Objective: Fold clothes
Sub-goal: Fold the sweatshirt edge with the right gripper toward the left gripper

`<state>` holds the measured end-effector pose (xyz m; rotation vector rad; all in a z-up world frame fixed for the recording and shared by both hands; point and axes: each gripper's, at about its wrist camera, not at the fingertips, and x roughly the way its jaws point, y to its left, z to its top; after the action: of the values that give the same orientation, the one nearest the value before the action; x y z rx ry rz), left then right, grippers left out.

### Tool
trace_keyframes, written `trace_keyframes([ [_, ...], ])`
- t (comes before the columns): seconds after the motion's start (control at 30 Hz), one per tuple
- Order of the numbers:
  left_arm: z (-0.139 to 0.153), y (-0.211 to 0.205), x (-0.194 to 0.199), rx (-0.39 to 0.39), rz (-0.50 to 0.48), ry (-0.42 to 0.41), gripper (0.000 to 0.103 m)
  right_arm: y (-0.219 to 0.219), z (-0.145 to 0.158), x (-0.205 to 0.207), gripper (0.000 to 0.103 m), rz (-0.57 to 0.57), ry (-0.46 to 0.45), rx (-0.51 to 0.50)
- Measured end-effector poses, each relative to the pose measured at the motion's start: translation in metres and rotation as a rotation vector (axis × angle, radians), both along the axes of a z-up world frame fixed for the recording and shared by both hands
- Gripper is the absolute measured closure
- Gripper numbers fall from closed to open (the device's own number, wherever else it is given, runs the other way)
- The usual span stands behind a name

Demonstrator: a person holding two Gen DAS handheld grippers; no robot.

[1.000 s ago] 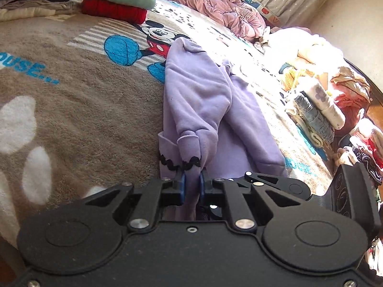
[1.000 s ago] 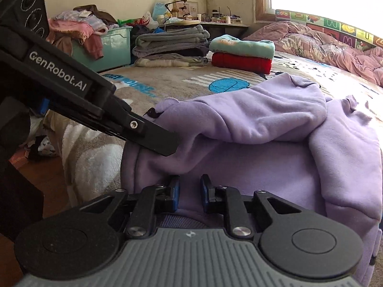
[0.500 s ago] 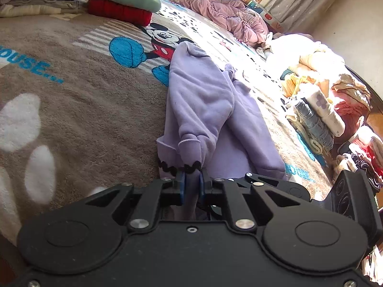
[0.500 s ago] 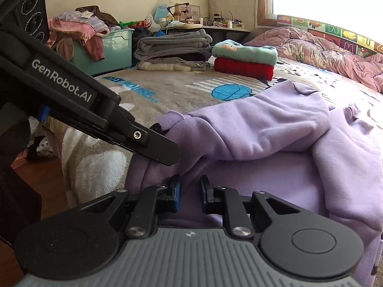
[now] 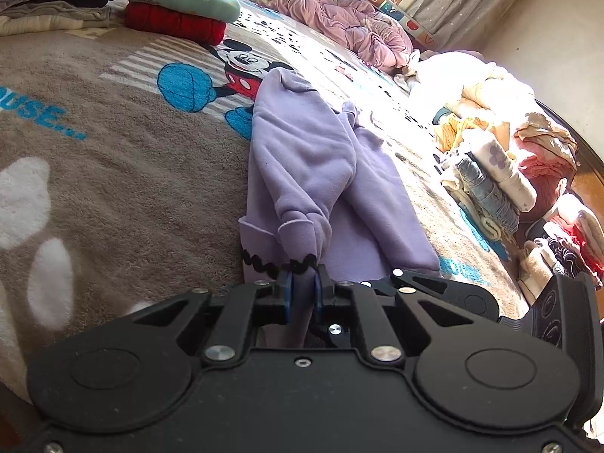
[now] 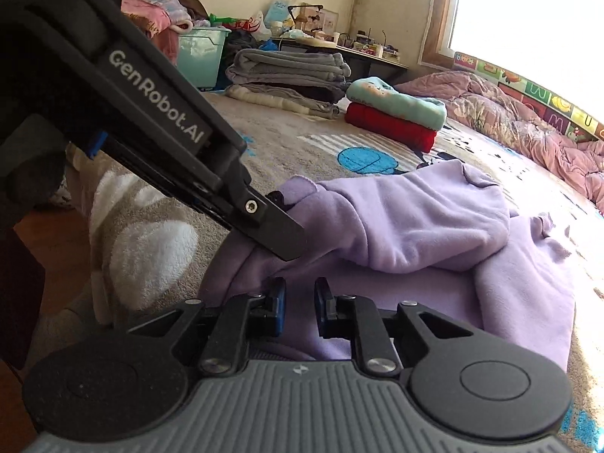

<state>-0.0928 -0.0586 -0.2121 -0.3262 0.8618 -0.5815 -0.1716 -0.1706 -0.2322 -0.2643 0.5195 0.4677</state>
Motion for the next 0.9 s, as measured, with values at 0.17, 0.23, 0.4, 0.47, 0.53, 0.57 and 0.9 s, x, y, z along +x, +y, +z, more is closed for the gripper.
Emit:
trace_keyframes([
  [0.17,-0.005,0.002,0.000,0.021,0.009,0.011,0.095,0.021,-0.016,-0.009,0.090,0.054,-0.062,-0.155],
  [0.23,-0.002,0.003,0.000,0.017,0.011,0.001,0.095,0.021,-0.007,-0.014,0.090,0.042,-0.070,-0.143],
  [0.4,-0.006,0.000,0.000,0.026,0.004,0.005,0.095,0.017,-0.012,-0.020,0.091,0.059,-0.026,-0.081],
  [0.47,-0.007,0.000,-0.001,0.033,0.000,0.003,0.095,0.016,-0.013,-0.015,0.091,0.060,-0.002,-0.054],
  [0.53,-0.002,0.001,-0.001,0.024,-0.001,-0.006,0.095,0.005,-0.001,-0.012,0.091,0.026,0.023,0.045],
  [0.57,0.000,0.002,-0.001,0.018,-0.001,-0.010,0.095,0.002,0.002,-0.015,0.090,0.003,-0.003,0.043],
  [0.9,-0.005,-0.007,0.000,0.053,-0.038,-0.016,0.095,0.022,-0.012,-0.029,0.097,0.049,-0.046,-0.097],
])
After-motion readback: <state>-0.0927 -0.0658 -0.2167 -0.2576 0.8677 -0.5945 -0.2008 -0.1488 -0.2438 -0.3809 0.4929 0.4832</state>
